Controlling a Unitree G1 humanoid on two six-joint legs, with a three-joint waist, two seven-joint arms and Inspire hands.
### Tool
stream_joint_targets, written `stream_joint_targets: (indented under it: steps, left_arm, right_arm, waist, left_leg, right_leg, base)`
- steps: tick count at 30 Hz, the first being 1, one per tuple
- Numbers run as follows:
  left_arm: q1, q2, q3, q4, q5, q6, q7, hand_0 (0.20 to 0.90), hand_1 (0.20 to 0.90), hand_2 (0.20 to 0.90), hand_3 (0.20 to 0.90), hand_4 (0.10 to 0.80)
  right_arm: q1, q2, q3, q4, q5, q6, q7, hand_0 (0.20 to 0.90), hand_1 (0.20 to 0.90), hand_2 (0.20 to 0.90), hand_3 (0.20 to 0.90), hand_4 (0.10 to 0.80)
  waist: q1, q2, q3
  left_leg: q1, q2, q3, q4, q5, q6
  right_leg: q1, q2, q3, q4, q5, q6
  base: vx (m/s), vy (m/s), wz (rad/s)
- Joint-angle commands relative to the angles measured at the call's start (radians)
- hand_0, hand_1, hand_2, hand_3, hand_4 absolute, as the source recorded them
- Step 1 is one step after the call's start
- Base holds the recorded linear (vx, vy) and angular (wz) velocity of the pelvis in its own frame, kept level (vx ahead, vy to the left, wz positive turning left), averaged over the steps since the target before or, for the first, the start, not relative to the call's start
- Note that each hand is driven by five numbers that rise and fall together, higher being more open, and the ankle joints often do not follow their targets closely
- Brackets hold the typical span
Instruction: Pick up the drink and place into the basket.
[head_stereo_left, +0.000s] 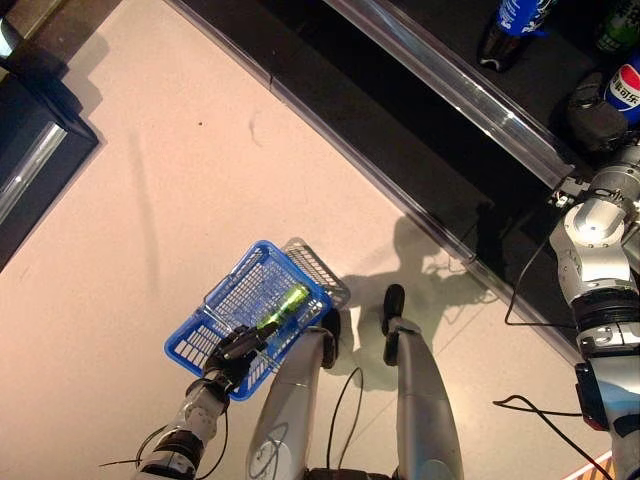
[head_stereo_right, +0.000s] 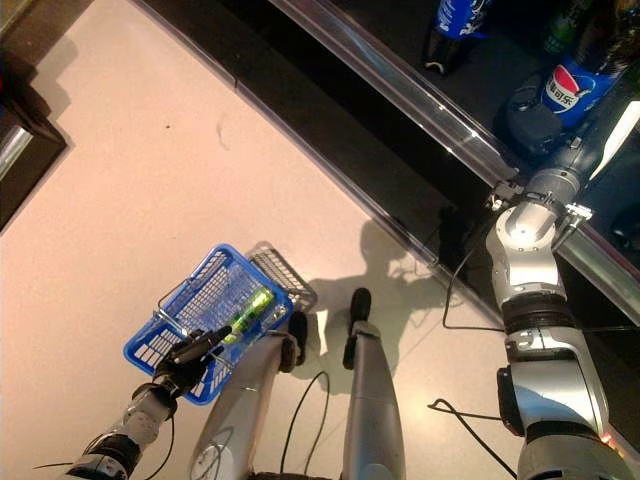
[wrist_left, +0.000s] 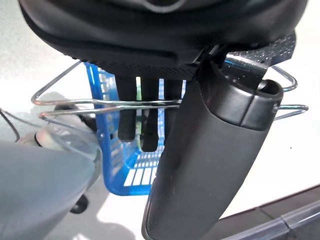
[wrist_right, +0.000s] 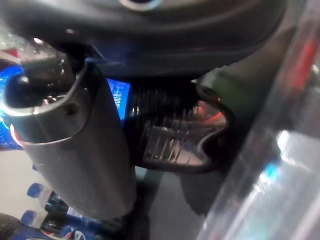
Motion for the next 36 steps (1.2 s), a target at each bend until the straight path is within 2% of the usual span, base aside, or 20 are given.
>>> stream_joint_targets:
  steps: [1, 4, 9, 12, 16, 18, 20, 21, 23, 24, 25, 28, 31, 33, 36]
  left_arm:
    - [0.186, 0.035, 0.015, -0.030, 0.017, 0.002, -0.039, 0.300, 0.300, 0.300, 0.200, 0.100]
    - [0.193, 0.040, 0.032, -0.030, 0.026, 0.001, -0.042, 0.300, 0.300, 0.300, 0.200, 0.100]
    - [0.204, 0.037, 0.067, -0.019, 0.051, -0.012, -0.052, 0.300, 0.300, 0.300, 0.200, 0.100]
    - [0.206, 0.031, 0.083, -0.013, 0.079, -0.021, -0.049, 0.300, 0.300, 0.300, 0.200, 0.100]
    - [0.212, 0.026, 0.105, -0.005, 0.112, -0.031, -0.047, 0.300, 0.300, 0.300, 0.200, 0.100]
    - [0.214, 0.023, 0.118, 0.001, 0.129, -0.029, -0.044, 0.300, 0.300, 0.300, 0.200, 0.100]
    - [0.210, 0.019, 0.127, 0.010, 0.139, -0.029, -0.039, 0.300, 0.300, 0.300, 0.200, 0.100]
    - [0.211, 0.019, 0.126, 0.011, 0.140, -0.030, -0.039, 0.300, 0.300, 0.300, 0.200, 0.100]
    - [0.201, 0.010, 0.135, 0.039, 0.152, -0.033, -0.033, 0.300, 0.300, 0.300, 0.200, 0.100]
    - [0.201, 0.010, 0.135, 0.040, 0.153, -0.034, -0.033, 0.300, 0.300, 0.300, 0.200, 0.100]
    - [0.196, 0.003, 0.140, 0.062, 0.153, -0.038, -0.034, 0.300, 0.300, 0.300, 0.200, 0.100]
    - [0.199, -0.018, 0.150, 0.101, 0.144, -0.054, -0.042, 0.300, 0.300, 0.300, 0.200, 0.100]
    - [0.208, -0.038, 0.159, 0.115, 0.125, -0.081, -0.054, 0.300, 0.300, 0.300, 0.200, 0.100]
    - [0.207, -0.047, 0.171, 0.097, 0.087, -0.114, -0.070, 0.300, 0.300, 0.300, 0.200, 0.100]
    - [0.202, -0.049, 0.174, 0.036, 0.080, -0.148, -0.068, 0.300, 0.300, 0.300, 0.200, 0.100]
  right_arm:
    - [-0.042, -0.220, -0.085, -0.278, -0.097, -0.155, -0.084, 0.300, 0.300, 0.300, 0.200, 0.100]
    - [0.032, -0.208, -0.134, -0.356, -0.087, -0.186, -0.054, 0.300, 0.300, 0.300, 0.200, 0.100]
    - [0.187, -0.135, -0.215, -0.505, -0.050, -0.236, 0.047, 0.300, 0.300, 0.300, 0.200, 0.100]
    - [0.260, -0.093, -0.240, -0.575, 0.016, -0.226, 0.151, 0.300, 0.300, 0.300, 0.200, 0.100]
    - [0.349, -0.029, -0.255, -0.656, 0.176, -0.197, 0.351, 0.300, 0.300, 0.300, 0.200, 0.100]
    - [0.390, -0.003, -0.254, -0.687, 0.257, -0.164, 0.450, 0.300, 0.300, 0.300, 0.200, 0.100]
    - [0.430, 0.035, -0.248, -0.712, 0.430, -0.109, 0.625, 0.300, 0.300, 0.300, 0.200, 0.100]
    - [0.434, 0.037, -0.250, -0.713, 0.443, -0.105, 0.641, 0.300, 0.300, 0.300, 0.200, 0.100]
    - [0.508, 0.102, -0.237, -0.731, 0.714, 0.031, 0.866, 0.300, 0.300, 0.300, 0.200, 0.100]
    - [0.512, 0.106, -0.237, -0.731, 0.731, 0.041, 0.876, 0.300, 0.300, 0.300, 0.200, 0.100]
    - [0.558, 0.154, -0.234, -0.729, 0.844, 0.109, 0.961, 0.300, 0.300, 0.300, 0.200, 0.100]
    - [0.627, 0.235, -0.218, -0.726, 0.931, 0.199, 1.052, 0.300, 0.300, 0.300, 0.200, 0.100]
    - [0.681, 0.298, -0.205, -0.722, 0.972, 0.262, 1.090, 0.300, 0.300, 0.300, 0.200, 0.100]
    - [0.719, 0.341, -0.192, -0.718, 1.005, 0.339, 1.120, 0.300, 0.300, 0.300, 0.200, 0.100]
    - [0.757, 0.385, -0.160, -0.701, 0.973, 0.400, 1.162, 0.300, 0.300, 0.300, 0.200, 0.100]
  waist:
    - [-0.011, 0.012, -0.021]
    - [-0.028, 0.007, -0.028]
    - [-0.058, -0.008, -0.069]
    - [-0.070, -0.023, -0.102]
    - [-0.082, -0.044, -0.169]
    - [-0.088, -0.052, -0.199]
    - [-0.093, -0.059, -0.233]
    - [-0.093, -0.060, -0.233]
    - [-0.097, -0.068, -0.287]
    - [-0.097, -0.069, -0.289]
    - [-0.099, -0.069, -0.325]
    - [-0.100, -0.068, -0.384]
    - [-0.098, -0.069, -0.426]
    - [-0.098, -0.068, -0.449]
    - [-0.096, -0.066, -0.467]
  left_leg:
    - [0.085, -0.086, -0.171, -0.102, 0.017, 0.005]
    - [0.112, -0.089, -0.166, -0.108, 0.012, 0.009]
    - [0.188, -0.091, -0.159, -0.154, 0.008, 0.014]
    - [0.249, -0.088, -0.160, -0.211, 0.022, 0.008]
    - [0.343, -0.085, -0.165, -0.318, 0.058, -0.006]
    - [0.379, -0.084, -0.165, -0.359, 0.068, -0.014]
    - [0.426, -0.082, -0.164, -0.414, 0.080, -0.021]
    - [0.435, -0.081, -0.165, -0.422, 0.083, -0.022]
    - [0.500, -0.075, -0.156, -0.499, 0.093, -0.032]
    - [0.505, -0.074, -0.156, -0.503, 0.095, -0.033]
    - [0.544, -0.067, -0.149, -0.547, 0.098, -0.039]
    - [0.605, -0.057, -0.142, -0.601, 0.099, -0.045]
    - [0.648, -0.052, -0.131, -0.639, 0.098, -0.049]
    - [0.680, -0.048, -0.121, -0.669, 0.099, -0.054]
    - [0.706, -0.046, -0.112, -0.691, 0.100, -0.057]
  right_leg:
    - [0.136, 0.073, -0.061, 0.125, -0.231, -0.033]
    - [0.161, 0.076, -0.043, 0.102, -0.222, -0.028]
    - [0.227, 0.079, -0.003, 0.034, -0.199, -0.010]
    - [0.284, 0.073, 0.011, -0.032, -0.179, 0.005]
    - [0.382, 0.069, 0.020, -0.154, -0.142, 0.023]
    - [0.424, 0.070, 0.021, -0.208, -0.129, 0.029]
    - [0.475, 0.071, 0.020, -0.273, -0.111, 0.034]
    - [0.483, 0.071, 0.019, -0.281, -0.108, 0.034]
    - [0.552, 0.072, 0.014, -0.362, -0.090, 0.045]
    - [0.556, 0.072, 0.014, -0.366, -0.089, 0.045]
    - [0.595, 0.071, 0.006, -0.403, -0.086, 0.052]
    - [0.653, 0.074, 0.002, -0.442, -0.088, 0.056]
    - [0.698, 0.077, -0.006, -0.480, -0.086, 0.056]
    - [0.729, 0.079, -0.019, -0.512, -0.082, 0.055]
    - [0.757, 0.077, -0.033, -0.535, -0.079, 0.056]
  base:
    - [-0.061, -0.008, 0.00]
    - [-0.066, -0.004, -0.01]
    - [-0.034, -0.006, -0.05]
    - [-0.013, -0.025, -0.09]
    - [0.020, -0.017, -0.19]
    - [0.035, -0.003, -0.13]
    - [0.018, 0.006, -0.09]
    - [0.017, 0.025, -0.11]
    - [0.012, 0.032, -0.08]
    - [0.005, 0.042, -0.05]
    - [0.026, 0.045, 0.00]
    - [0.064, 0.041, 0.02]
    - [0.040, 0.023, 0.09]
    - [0.006, 0.041, 0.08]
    - [0.006, 0.034, 0.04]
